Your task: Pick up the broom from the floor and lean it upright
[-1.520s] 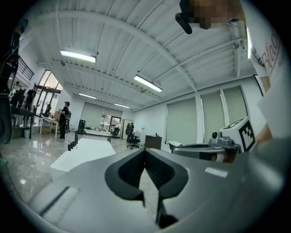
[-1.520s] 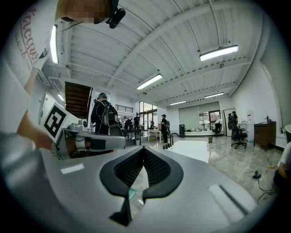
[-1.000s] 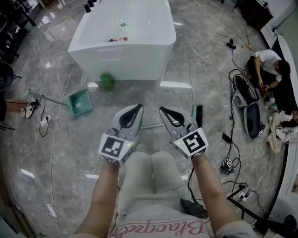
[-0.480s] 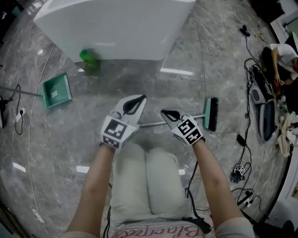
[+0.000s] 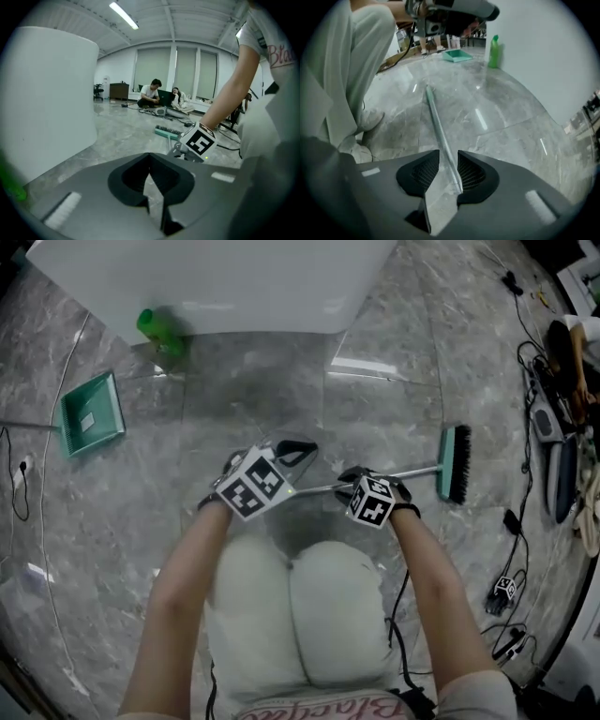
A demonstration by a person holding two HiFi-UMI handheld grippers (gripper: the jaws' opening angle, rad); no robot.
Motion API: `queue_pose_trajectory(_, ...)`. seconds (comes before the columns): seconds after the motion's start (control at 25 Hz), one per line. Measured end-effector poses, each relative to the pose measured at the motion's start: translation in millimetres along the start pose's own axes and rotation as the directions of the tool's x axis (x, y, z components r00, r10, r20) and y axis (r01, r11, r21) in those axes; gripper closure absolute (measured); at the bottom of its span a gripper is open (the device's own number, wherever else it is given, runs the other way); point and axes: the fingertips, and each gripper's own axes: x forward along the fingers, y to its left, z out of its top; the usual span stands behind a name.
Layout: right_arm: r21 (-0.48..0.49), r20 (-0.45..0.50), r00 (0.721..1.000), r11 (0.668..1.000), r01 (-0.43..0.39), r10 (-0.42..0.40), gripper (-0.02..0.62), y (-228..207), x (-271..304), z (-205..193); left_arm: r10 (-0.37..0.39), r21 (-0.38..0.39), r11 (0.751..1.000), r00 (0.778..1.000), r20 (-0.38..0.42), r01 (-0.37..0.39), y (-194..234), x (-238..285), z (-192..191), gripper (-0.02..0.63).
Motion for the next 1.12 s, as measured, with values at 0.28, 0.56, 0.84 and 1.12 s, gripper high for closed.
queue_pose_trajectory(0.28, -0.238, -0.252, 0.968, 0.97, -0.047, -0.015, 0.449, 0, 33, -31, -0.028, 0.0, 1.0, 0.999, -0.031, 0.028, -9, 16, -4, 0.607)
queue_pose_trajectory(0.56, -0.291, -0.264, 0.964, 0.954, -0.065, -0.015, 0.514, -5, 35, -35, 0.087, -0.032, 0.996, 0.996, 0.011, -0.086, 20, -6, 6, 0.607)
queue_pose_trajectory(0.84, -0.286, -0.18, 0.983, 0.958, -0.01, -0.043, 0.516, -18, 14, -17, 0.154, -0.037, 0.988, 0.985, 0.076, -0.151, 38, -20, 39, 0.607)
queue_pose_trajectory(1.12, -0.213, -0.012, 0.99, 0.968, 0.135, -0.141, 0.518, -65, -36, 36, 0.232, 0.064, 0.967, 0.96, 0.158, -0.245, 52, -32, 105, 0.607)
